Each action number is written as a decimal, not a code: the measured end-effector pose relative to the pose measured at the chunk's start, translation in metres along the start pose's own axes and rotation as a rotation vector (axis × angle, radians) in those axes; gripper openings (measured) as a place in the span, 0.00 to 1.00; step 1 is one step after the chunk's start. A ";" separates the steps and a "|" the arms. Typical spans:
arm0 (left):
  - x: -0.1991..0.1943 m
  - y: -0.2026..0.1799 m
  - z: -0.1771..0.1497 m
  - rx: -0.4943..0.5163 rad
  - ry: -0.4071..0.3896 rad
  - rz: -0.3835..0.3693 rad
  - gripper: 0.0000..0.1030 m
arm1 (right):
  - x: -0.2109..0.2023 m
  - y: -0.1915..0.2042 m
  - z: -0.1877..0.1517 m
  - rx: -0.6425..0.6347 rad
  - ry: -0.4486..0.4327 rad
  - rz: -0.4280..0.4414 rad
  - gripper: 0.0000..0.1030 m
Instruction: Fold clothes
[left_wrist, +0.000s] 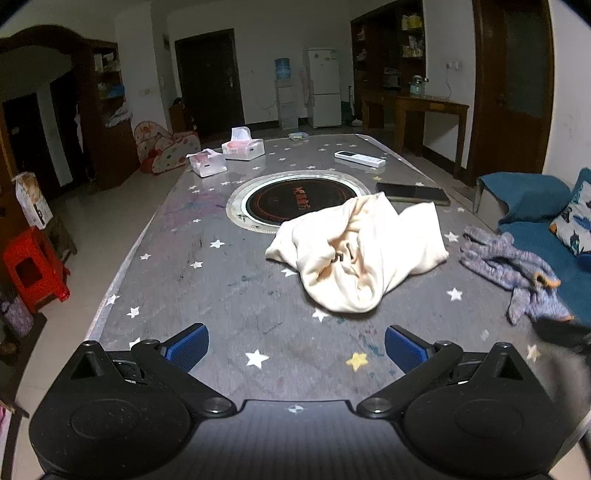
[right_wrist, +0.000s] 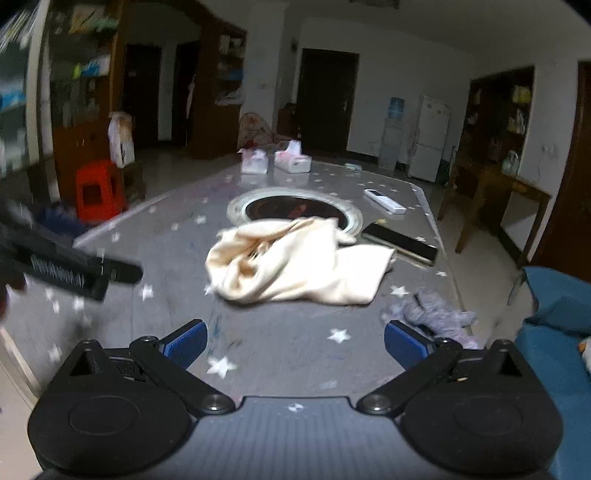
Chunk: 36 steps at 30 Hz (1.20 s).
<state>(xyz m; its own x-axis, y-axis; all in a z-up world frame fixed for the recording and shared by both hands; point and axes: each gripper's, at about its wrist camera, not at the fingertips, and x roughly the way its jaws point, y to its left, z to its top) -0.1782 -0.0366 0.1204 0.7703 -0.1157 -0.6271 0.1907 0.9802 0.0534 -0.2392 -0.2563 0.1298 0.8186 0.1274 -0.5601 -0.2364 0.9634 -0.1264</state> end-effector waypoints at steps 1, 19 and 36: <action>0.000 0.002 0.003 -0.014 0.003 -0.009 1.00 | -0.010 -0.006 0.004 -0.023 0.007 -0.021 1.00; 0.012 -0.017 0.004 0.019 -0.034 -0.093 1.00 | 0.005 -0.025 0.005 0.175 -0.108 0.030 1.00; 0.104 0.001 0.026 -0.056 0.014 -0.024 1.00 | 0.112 -0.022 0.015 0.195 0.021 -0.016 0.99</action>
<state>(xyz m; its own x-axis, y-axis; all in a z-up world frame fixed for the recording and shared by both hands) -0.0823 -0.0514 0.0758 0.7574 -0.1375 -0.6383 0.1747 0.9846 -0.0049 -0.1342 -0.2595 0.0820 0.8099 0.1086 -0.5764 -0.1158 0.9930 0.0243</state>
